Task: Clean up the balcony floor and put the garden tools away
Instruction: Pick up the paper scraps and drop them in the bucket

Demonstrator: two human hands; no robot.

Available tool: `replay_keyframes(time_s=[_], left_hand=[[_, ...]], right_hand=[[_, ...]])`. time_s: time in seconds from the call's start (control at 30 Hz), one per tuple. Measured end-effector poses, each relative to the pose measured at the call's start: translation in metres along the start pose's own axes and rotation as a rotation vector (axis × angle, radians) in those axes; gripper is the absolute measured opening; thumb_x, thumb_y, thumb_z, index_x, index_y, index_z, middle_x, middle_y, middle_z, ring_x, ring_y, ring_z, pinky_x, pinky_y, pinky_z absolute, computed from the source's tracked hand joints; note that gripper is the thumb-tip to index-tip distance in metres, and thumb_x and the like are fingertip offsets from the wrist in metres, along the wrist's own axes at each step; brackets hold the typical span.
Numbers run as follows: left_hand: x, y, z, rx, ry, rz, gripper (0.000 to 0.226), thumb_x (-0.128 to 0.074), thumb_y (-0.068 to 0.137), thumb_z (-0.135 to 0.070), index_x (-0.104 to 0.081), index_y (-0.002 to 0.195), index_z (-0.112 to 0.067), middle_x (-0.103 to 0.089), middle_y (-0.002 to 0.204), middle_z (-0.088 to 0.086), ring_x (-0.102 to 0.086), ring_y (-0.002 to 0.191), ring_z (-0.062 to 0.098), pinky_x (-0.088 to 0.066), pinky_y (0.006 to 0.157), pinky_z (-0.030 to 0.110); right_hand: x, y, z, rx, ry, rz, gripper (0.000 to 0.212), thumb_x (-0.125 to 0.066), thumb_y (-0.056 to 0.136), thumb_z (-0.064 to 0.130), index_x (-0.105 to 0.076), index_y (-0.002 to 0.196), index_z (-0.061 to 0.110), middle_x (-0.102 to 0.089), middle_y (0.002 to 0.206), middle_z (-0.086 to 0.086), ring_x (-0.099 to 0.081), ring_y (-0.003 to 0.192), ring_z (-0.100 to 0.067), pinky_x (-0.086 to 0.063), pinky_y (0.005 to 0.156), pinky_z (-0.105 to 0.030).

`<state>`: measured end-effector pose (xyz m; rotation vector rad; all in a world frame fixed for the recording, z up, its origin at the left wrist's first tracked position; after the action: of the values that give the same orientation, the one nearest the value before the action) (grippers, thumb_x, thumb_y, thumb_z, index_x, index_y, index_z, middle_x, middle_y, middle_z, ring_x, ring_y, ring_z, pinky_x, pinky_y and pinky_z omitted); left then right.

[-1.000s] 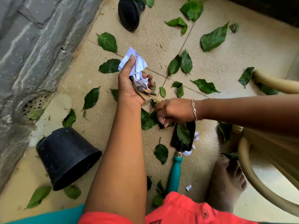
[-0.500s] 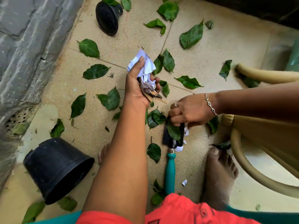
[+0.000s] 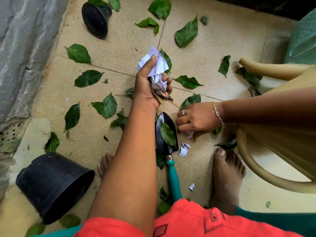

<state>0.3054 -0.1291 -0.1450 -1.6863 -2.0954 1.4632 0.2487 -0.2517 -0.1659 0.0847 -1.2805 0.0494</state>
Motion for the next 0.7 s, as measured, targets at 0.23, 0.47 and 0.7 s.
replay_keyframes(time_s=[0.23, 0.47, 0.7], left_hand=[[-0.003, -0.001, 0.003, 0.006, 0.005, -0.010, 0.023, -0.048, 0.094, -0.032, -0.058, 0.086, -0.013, -0.051, 0.047, -0.001, -0.052, 0.049, 0.017, -0.041, 0.048, 0.022], [0.000, 0.000, 0.003, 0.006, 0.000, -0.013, 0.025, -0.048, 0.094, -0.032, -0.058, 0.084, -0.012, -0.051, 0.046, 0.000, -0.051, 0.050, 0.018, -0.041, 0.048, 0.022], [0.002, 0.002, 0.004, 0.008, 0.010, -0.026, 0.025, -0.049, 0.093, -0.033, -0.058, 0.083, -0.012, -0.050, 0.046, -0.001, -0.051, 0.051, 0.018, -0.042, 0.049, 0.023]], right_hand=[[-0.017, -0.002, 0.008, 0.026, -0.016, -0.022, 0.020, -0.042, 0.088, 0.030, -0.044, 0.089, 0.011, -0.059, 0.076, -0.010, -0.058, 0.060, -0.025, -0.050, 0.048, -0.030], [-0.016, 0.002, 0.030, 0.119, 0.058, -0.024, 0.011, -0.040, 0.088, 0.015, -0.040, 0.098, 0.011, -0.060, 0.074, -0.008, -0.056, 0.058, -0.022, -0.046, 0.047, -0.028], [-0.031, 0.008, 0.045, 0.119, 0.100, 0.034, 0.008, -0.043, 0.089, 0.016, -0.039, 0.092, 0.011, -0.058, 0.074, -0.008, -0.055, 0.058, -0.024, -0.049, 0.049, -0.031]])
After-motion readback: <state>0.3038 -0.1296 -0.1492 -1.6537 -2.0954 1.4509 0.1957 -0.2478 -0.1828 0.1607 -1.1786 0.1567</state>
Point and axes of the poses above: each hand's wrist, its own y-axis towards the middle knuckle, its own x-axis out of the back of the hand, z = x × y, the point moved 5 cm from there along y, towards the middle knuckle
